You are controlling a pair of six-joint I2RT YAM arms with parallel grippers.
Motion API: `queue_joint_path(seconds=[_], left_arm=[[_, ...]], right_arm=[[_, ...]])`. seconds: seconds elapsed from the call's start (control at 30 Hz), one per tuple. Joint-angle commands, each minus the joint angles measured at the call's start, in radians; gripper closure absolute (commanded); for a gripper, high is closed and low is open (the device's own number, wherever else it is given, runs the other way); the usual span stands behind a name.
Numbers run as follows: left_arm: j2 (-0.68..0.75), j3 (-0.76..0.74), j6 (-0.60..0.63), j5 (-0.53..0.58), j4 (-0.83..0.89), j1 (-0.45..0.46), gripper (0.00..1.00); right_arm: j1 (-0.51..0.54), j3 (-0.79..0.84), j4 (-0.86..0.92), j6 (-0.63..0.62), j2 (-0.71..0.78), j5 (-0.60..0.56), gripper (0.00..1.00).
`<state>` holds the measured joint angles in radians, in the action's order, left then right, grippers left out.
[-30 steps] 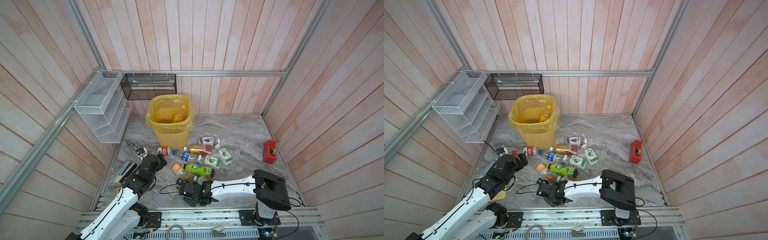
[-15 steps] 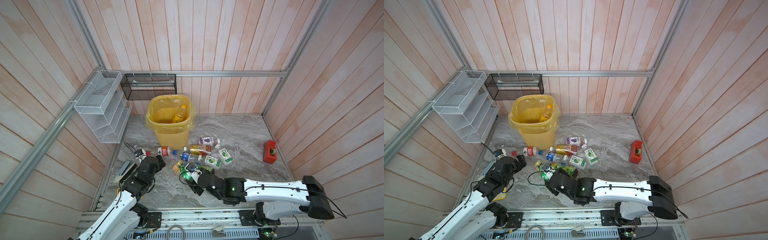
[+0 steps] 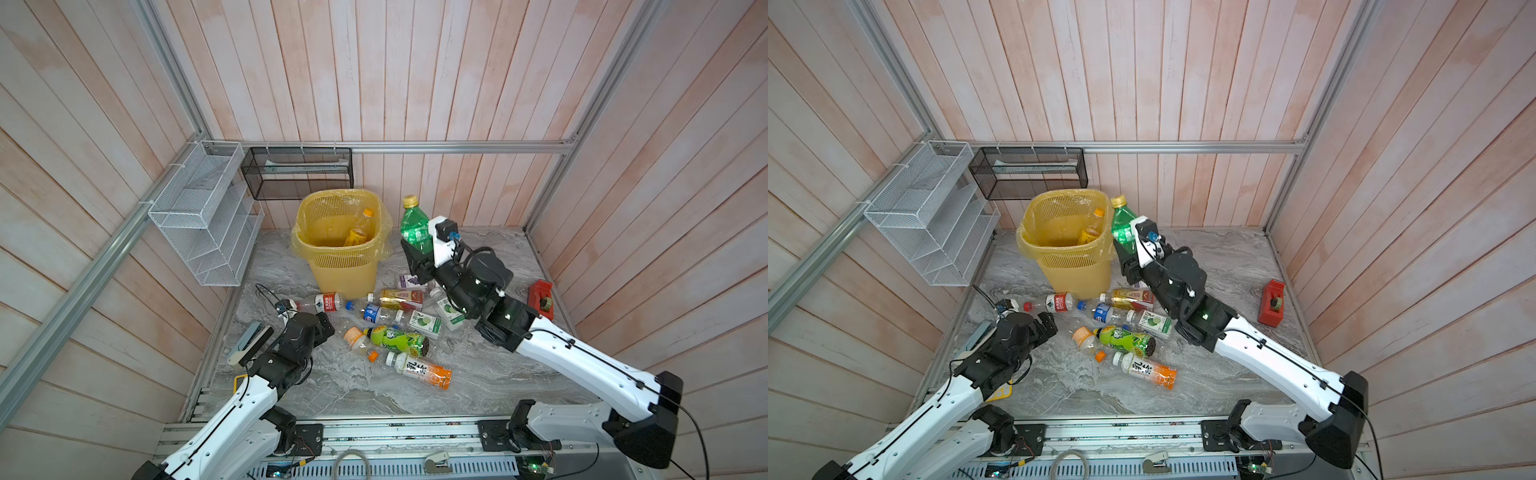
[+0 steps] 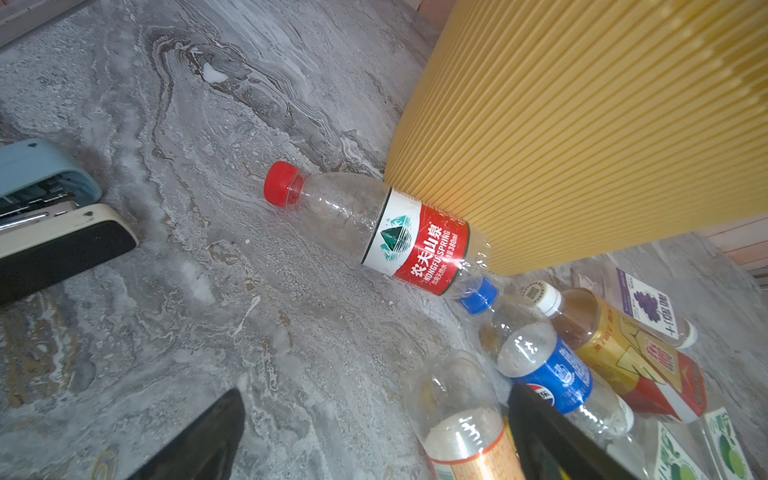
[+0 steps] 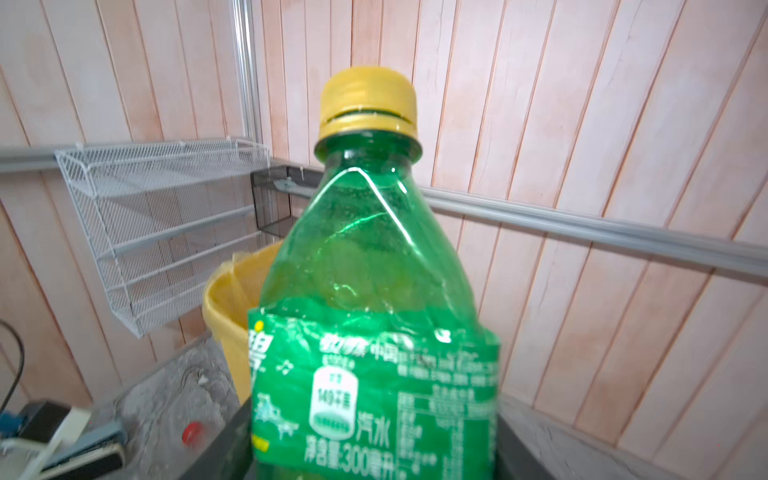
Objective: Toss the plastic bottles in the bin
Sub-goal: 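Carry the green bottle with the right gripper over the bin and open, then withdraw the right gripper from the bin back toward the tape dispenser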
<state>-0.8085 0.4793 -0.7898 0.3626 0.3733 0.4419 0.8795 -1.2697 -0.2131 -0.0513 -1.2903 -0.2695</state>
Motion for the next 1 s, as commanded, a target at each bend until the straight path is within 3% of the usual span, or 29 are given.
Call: queue_joint_path(seconds=[0.0, 0.07, 0.13, 0.2, 0.27, 0.33, 0.47, 0.8, 0.97], left_arm=[[-0.007, -0.021, 0.0, -0.017, -0.033, 0.01, 0.0], [-0.014, -0.02, -0.002, -0.018, -0.034, 0.014, 0.0], [-0.025, -0.017, -0.002, -0.02, -0.033, 0.015, 0.0], [-0.033, -0.011, 0.001, -0.022, -0.02, 0.014, 0.0], [-0.032, -0.007, 0.001, -0.021, -0.006, 0.014, 0.0], [-0.025, -0.007, 0.0, -0.019, 0.002, 0.017, 0.0], [0.004, -0.005, -0.002, -0.005, 0.015, 0.027, 0.0], [-0.058, 0.014, -0.028, 0.032, 0.003, 0.128, 0.0], [-0.121, 0.019, -0.045, 0.012, -0.043, 0.157, 0.0]], right_arm=[[-0.08, -0.201, 0.044, 0.059, -0.198, 0.276, 0.38], [-0.1, -0.401, 0.184, 0.095, -0.369, 0.385, 0.34], [-0.107, -0.633, 0.364, 0.108, -0.54, 0.404, 0.3], [-0.125, -0.819, 0.501, 0.132, -0.667, 0.414, 0.15], [-0.145, -0.927, 0.564, 0.156, -0.727, 0.435, 0.04], [-0.152, -0.938, 0.556, 0.16, -0.722, 0.413, 0.0], [-0.152, -0.823, 0.464, 0.148, -0.609, 0.345, 0.0], [-0.181, -0.209, 0.163, 0.112, -0.219, 0.158, 0.0], [-0.248, 0.129, 0.056, 0.15, -0.041, 0.153, 0.0]])
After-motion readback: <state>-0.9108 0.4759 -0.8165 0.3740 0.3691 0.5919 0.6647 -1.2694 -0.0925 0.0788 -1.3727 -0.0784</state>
